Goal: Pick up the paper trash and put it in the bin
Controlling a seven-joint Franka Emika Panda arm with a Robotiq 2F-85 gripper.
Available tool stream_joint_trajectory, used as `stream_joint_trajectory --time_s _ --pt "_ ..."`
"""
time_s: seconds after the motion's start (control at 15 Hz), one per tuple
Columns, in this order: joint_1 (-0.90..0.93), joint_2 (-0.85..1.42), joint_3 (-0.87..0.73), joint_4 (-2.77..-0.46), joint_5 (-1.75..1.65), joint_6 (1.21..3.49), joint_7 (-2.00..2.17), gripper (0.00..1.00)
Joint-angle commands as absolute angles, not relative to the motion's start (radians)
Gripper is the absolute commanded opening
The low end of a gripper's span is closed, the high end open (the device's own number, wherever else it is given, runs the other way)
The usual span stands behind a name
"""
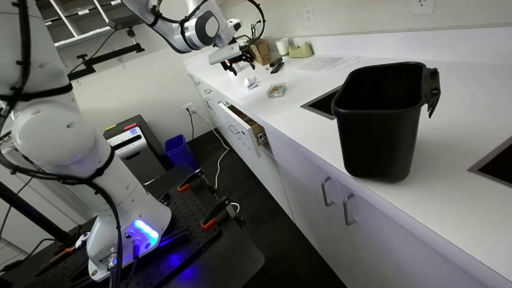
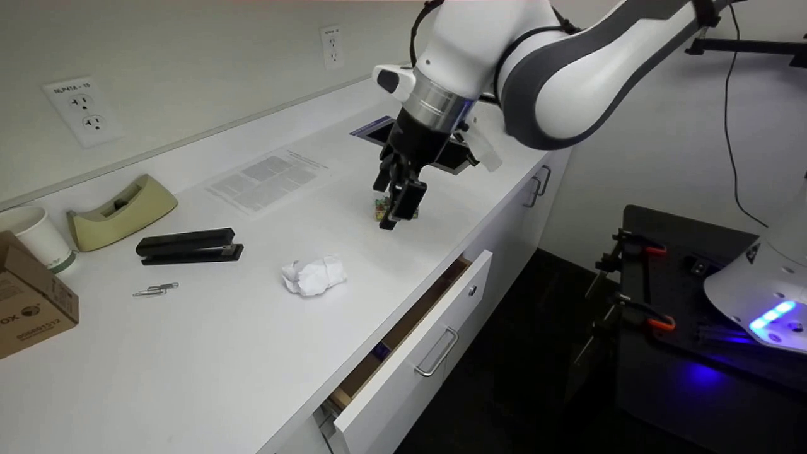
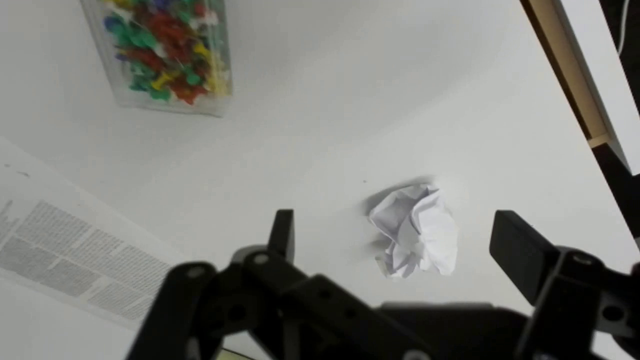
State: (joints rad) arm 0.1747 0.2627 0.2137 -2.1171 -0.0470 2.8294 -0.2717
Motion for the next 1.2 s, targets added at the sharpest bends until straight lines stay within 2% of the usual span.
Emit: stream_joint_trajectory --time_s 0.0,0.4,0.47,0.53,1.13 --pt "0.162 0.419 0.274 -1.958 -0.018 2.851 -0.315 1.00" --pt "0.153 0.609 0.327 -1.760 -0.036 2.815 -0.353 1.00" --pt "0.156 0.635 0.322 -1.737 -0.042 2.811 -0.351 0.90" --pt "0.156 0.657 0.322 -1.715 -0.047 2.805 -0.358 0.74" --pt "0.157 0.747 0.329 -1.615 -0.062 2.800 -0.369 0.04"
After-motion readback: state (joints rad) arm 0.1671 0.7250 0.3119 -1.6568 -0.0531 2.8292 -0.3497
